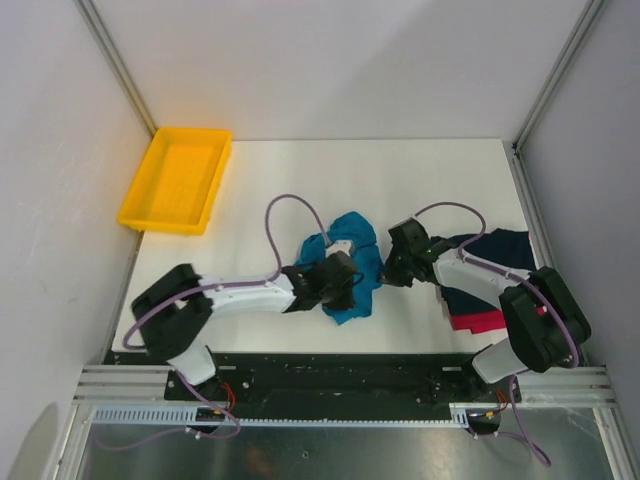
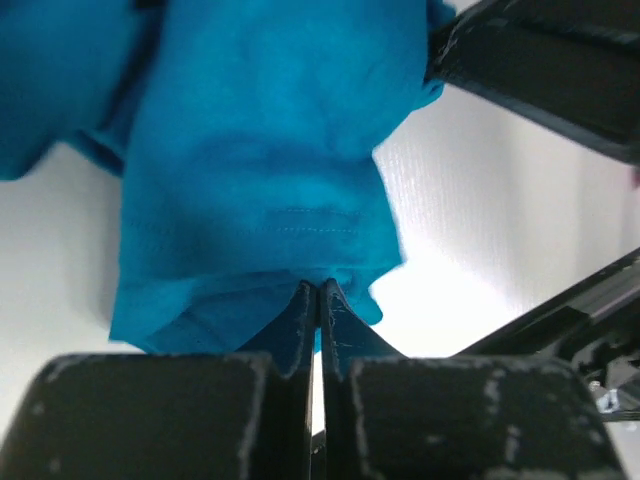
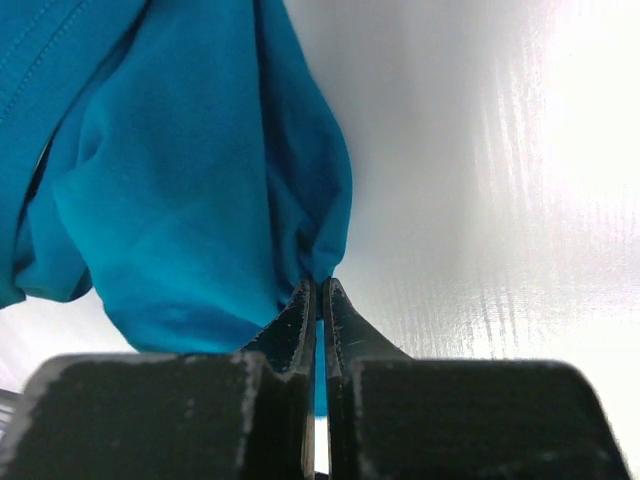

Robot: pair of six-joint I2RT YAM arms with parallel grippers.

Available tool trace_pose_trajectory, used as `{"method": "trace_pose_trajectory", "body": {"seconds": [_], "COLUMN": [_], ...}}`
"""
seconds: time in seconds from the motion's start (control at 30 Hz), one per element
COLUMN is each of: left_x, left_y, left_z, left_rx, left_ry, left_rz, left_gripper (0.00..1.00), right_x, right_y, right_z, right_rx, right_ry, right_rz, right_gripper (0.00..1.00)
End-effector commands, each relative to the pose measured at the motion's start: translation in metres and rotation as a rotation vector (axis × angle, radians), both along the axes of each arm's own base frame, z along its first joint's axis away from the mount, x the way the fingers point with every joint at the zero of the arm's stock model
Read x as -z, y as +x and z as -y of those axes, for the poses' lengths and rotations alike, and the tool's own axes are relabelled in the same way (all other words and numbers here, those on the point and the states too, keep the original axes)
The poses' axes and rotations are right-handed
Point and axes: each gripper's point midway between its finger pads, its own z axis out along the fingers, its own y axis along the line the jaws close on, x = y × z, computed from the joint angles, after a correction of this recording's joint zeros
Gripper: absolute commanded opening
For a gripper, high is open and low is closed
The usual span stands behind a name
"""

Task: Fold and stack the t-shirts
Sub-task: Flatten out the tshirt

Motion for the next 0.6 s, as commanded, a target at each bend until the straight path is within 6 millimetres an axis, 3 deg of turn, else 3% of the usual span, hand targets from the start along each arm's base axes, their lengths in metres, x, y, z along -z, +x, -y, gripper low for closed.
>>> {"method": "trace_pose_trajectory", "body": {"seconds": [0.0,0.17,0.33,0.47,0.57], "left_x": [-0.06,-0.092,-0.102,-0.108,-0.122], "left_y": [0.032,0.051,0.07,0.084,0.095], "left_z": [-0.025,-0.084,-0.166,-0.225,-0.249], "left_rx": [-0.167,-0.342,-0.559,-0.691,-0.727], "left_ry": [-0.097,-0.146,-0.108,-0.075,-0.06], "left_rz": [0.134,0.209,0.279,0.321,0.355], "left_gripper": [0.0,0.0,0.0,0.0,0.0], "right_x": [0.007,0.01,0.005,-0.012,-0.037], "right_y": [0.008,0.014,0.018,0.022,0.028], "right_z": [0.013,0.031,0.05,0.067,0.077], "right_rx": [0.025,0.051,0.077,0.107,0.124], "right_ry": [-0.05,-0.097,-0.141,-0.159,-0.138], "right_rz": [0.016,0.02,0.038,0.078,0.137], "right_gripper": [0.0,0.0,0.0,0.0,0.0]}}
